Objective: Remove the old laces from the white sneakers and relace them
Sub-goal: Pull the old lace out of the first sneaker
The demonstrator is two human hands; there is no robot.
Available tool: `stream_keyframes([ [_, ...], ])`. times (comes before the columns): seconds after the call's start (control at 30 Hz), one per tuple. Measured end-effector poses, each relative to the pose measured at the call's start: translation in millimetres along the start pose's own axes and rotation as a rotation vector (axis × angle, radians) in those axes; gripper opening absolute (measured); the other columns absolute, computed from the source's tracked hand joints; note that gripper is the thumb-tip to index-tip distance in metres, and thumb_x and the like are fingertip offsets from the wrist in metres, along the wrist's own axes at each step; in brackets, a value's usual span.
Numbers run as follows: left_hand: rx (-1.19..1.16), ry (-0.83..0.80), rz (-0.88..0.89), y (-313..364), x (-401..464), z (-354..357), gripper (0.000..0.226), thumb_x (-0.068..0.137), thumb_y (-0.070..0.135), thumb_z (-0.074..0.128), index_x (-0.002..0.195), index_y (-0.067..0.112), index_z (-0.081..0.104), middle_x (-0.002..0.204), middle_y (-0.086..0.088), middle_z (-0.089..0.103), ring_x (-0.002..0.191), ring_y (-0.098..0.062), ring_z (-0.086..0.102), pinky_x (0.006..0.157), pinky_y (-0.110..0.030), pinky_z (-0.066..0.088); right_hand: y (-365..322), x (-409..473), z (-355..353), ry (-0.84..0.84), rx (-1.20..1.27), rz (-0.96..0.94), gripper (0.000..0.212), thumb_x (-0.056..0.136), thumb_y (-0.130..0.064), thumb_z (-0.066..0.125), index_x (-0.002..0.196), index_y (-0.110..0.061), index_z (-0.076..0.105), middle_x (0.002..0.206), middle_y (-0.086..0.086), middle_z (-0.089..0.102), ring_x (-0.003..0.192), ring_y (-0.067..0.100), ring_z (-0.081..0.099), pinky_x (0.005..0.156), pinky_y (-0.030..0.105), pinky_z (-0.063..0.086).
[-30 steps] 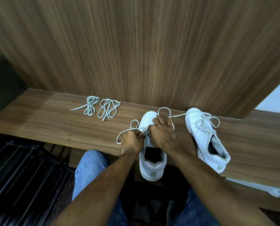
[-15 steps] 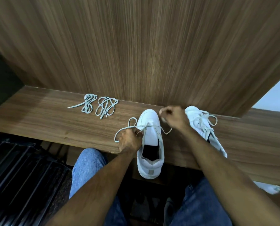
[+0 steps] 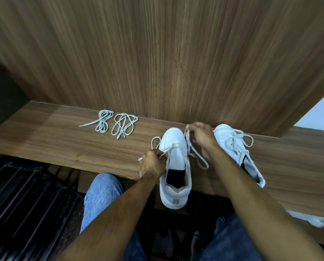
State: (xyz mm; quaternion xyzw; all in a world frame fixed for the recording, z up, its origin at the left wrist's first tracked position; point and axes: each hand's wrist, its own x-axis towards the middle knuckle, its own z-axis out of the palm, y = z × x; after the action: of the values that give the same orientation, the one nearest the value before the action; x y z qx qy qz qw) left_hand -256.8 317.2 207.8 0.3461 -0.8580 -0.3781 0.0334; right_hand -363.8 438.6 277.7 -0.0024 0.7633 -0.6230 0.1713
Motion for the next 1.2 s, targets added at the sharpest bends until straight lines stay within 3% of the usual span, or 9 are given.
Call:
stream_keyframes([
  [0.1,-0.002,-0.008,-0.018,1.7,-1.0,-1.0,0.022,0.087,0.043,0.060,0.099,0.029,0.071,0.104,-0.011,0.069,0.102,-0.037,0.062,0.080,-0.033,0.047,-52.4,-7.5,-18.8,-0.018,0.483,-0.163,0.018,0.093,-0.009,0.050,0.079,-0.017,0.057,0.075,0.002,0.068,0.074,0.019,0.067,0.060,0.024,0.050],
  [0.2,-0.016,-0.014,-0.014,2.0,-2.0,-0.9,0.019,0.087,0.042,0.060,0.095,0.029,0.071,0.103,-0.011,0.069,0.100,-0.036,0.062,0.078,-0.033,0.047,-89.4,-12.2,-34.4,0.011,0.663,-0.347,0.016,0.096,-0.007,0.048,0.082,-0.013,0.055,0.067,0.005,0.061,0.055,0.016,0.058,0.063,0.034,0.055],
  [0.3,0.003,-0.011,-0.007,3.1,-3.0,-1.4,0.021,0.087,0.043,0.059,0.098,0.029,0.071,0.103,-0.012,0.069,0.102,-0.038,0.061,0.080,-0.035,0.047,-72.5,-2.4,-26.8,0.088,0.290,-0.440,0.014,0.096,-0.012,0.054,0.084,-0.018,0.060,0.065,0.000,0.055,0.044,0.006,0.045,0.043,0.023,0.044],
  [0.43,0.006,-0.014,-0.001,3.6,-4.7,-2.5,0.022,0.088,0.043,0.059,0.098,0.027,0.071,0.103,-0.011,0.069,0.102,-0.037,0.061,0.081,-0.036,0.048,10.0,24.5,-6.1,-0.085,-0.479,-0.323,0.013,0.091,-0.011,0.059,0.088,-0.015,0.071,0.091,0.007,0.071,0.085,0.017,0.066,0.082,0.035,0.053],
  [0.57,0.011,-0.024,-0.005,3.8,-4.4,-3.6,0.022,0.088,0.042,0.059,0.100,0.028,0.070,0.105,-0.012,0.069,0.102,-0.037,0.061,0.083,-0.037,0.050,62.7,17.1,1.4,-0.142,-0.959,-0.168,0.017,0.085,-0.020,0.058,0.077,-0.009,0.070,0.077,0.009,0.066,0.082,0.027,0.063,0.067,0.031,0.042],
  [0.8,0.037,-0.021,-0.001,3.5,-3.8,-1.4,0.026,0.087,0.046,0.059,0.101,0.026,0.069,0.104,-0.012,0.068,0.101,-0.037,0.061,0.082,-0.038,0.050,35.8,5.5,0.2,-0.031,-0.367,-0.057,0.027,0.086,-0.015,0.064,0.060,-0.020,0.058,0.053,-0.011,0.052,0.061,0.012,0.051,0.052,0.022,0.036],
  [0.93,0.031,-0.021,0.002,3.0,-2.3,-2.1,0.024,0.087,0.045,0.058,0.099,0.027,0.069,0.102,-0.010,0.069,0.099,-0.035,0.063,0.083,-0.037,0.051,-35.6,-11.0,-23.1,0.000,0.142,-0.262,0.022,0.090,-0.009,0.063,0.070,-0.018,0.060,0.049,-0.014,0.049,0.042,0.000,0.039,0.036,0.013,0.027],
  [1.07,0.045,-0.022,0.003,2.7,-2.2,-1.1,0.027,0.086,0.046,0.058,0.102,0.027,0.070,0.104,-0.011,0.069,0.101,-0.036,0.062,0.082,-0.036,0.049,-74.8,-13.6,-43.8,-0.032,0.403,-0.462,0.016,0.093,-0.010,0.058,0.078,-0.015,0.060,0.071,0.002,0.056,0.060,0.012,0.049,0.048,0.021,0.039],
  [1.2,0.046,-0.021,-0.006,3.8,-3.2,-1.7,0.026,0.087,0.046,0.057,0.101,0.027,0.070,0.105,-0.012,0.068,0.101,-0.037,0.062,0.082,-0.037,0.049,-51.2,-3.9,-27.6,-0.083,0.307,-0.304,0.016,0.098,-0.013,0.050,0.083,-0.015,0.056,0.075,0.005,0.069,0.060,0.016,0.056,0.053,0.026,0.044],
])
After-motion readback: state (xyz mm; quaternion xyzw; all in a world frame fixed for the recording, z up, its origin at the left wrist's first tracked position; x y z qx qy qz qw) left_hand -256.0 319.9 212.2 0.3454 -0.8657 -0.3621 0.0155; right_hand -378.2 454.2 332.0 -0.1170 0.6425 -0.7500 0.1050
